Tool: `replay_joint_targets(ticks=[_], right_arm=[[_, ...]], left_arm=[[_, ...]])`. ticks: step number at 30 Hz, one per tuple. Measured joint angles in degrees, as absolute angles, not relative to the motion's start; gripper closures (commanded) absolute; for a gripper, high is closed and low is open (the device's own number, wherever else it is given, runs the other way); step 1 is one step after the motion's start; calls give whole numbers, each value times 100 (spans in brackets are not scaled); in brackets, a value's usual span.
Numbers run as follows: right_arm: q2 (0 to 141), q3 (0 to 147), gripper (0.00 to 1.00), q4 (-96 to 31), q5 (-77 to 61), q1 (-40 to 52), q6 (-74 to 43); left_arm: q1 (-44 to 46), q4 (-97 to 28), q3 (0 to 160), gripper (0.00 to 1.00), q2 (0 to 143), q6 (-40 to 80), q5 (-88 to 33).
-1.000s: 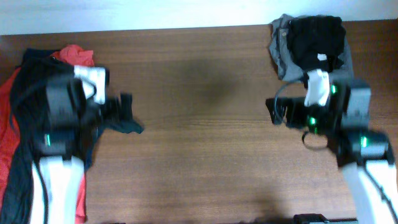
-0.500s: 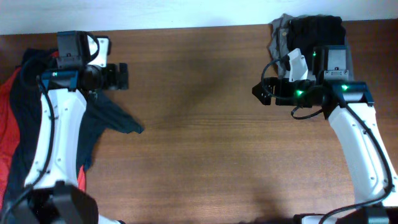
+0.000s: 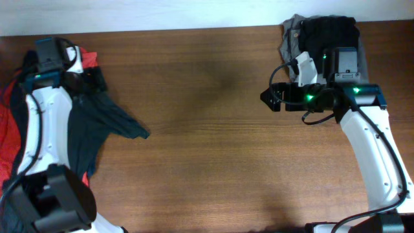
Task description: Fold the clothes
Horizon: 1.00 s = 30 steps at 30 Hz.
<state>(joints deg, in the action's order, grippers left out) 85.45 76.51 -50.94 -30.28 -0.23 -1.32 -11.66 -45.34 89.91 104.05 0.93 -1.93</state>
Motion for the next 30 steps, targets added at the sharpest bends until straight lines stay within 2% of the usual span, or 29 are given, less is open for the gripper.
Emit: replay_joint_targets(ticks=[11,22,26,30], right_arm=[[8547,7651,1,-5277,-2633,58,-102],[8547,7651,1,-5271,-2534,58,-99],[8547,7651,1,-5264,-2532,58,-102],[8547,7651,1,-5264,-2532,58,-99]], left_arm=[[-102,-4668,8991,18,11539,-1168,-137],[143,-5446,8991,23,11955,-1262,716],[145,-5588,8993,28,12143,-1258,751],[145,-5642,8991,40,12326,-1245,757]])
